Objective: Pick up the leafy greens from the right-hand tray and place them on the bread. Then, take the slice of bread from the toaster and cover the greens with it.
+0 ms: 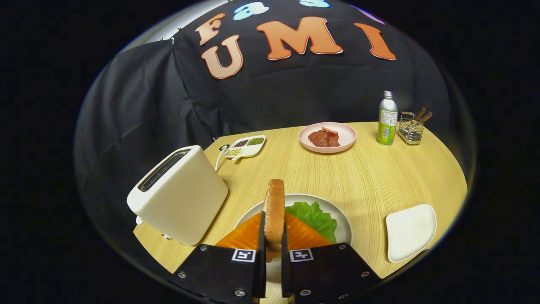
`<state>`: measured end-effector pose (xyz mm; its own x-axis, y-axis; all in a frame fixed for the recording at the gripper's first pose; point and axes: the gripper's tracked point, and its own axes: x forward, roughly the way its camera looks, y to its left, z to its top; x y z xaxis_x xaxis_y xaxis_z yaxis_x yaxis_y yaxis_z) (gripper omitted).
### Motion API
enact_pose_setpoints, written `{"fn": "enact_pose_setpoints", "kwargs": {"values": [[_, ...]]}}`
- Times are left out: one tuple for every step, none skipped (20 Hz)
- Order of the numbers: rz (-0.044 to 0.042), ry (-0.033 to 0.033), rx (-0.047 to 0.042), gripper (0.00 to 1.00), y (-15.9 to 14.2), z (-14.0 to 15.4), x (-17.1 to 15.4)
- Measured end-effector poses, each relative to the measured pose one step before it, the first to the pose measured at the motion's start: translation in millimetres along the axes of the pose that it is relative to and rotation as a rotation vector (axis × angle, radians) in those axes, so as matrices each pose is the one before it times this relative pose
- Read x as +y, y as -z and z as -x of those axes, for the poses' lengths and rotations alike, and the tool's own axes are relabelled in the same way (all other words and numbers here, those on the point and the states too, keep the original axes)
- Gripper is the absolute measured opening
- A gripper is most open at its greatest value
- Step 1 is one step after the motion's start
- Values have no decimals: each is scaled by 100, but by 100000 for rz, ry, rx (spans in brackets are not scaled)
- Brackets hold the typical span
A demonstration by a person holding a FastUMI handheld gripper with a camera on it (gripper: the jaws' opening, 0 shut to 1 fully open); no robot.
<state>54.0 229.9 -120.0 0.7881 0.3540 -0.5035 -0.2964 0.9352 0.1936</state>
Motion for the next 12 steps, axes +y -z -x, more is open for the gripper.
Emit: {"fn": "enact_pose_setpoints", "kwargs": {"values": [[-720, 1106, 125, 16, 88, 83, -681], [-370, 1410, 258, 20, 148, -130, -719], [-240, 903, 325, 24, 157, -146, -605], [-499, 584, 520, 29, 183, 78, -493], [-226, 1310, 540, 32, 130, -72, -590], [427, 1387, 97, 41, 109, -118, -642], [475, 1624, 312, 45, 61, -90, -587], [677, 1545, 222, 50, 104, -165, -625], [536, 1073, 30, 55, -3, 67, -427], [238, 703, 92, 60, 118, -7, -496], [210, 161, -150, 61, -96, 19, -232], [191, 347, -450, 63, -42, 1, -281]]}}
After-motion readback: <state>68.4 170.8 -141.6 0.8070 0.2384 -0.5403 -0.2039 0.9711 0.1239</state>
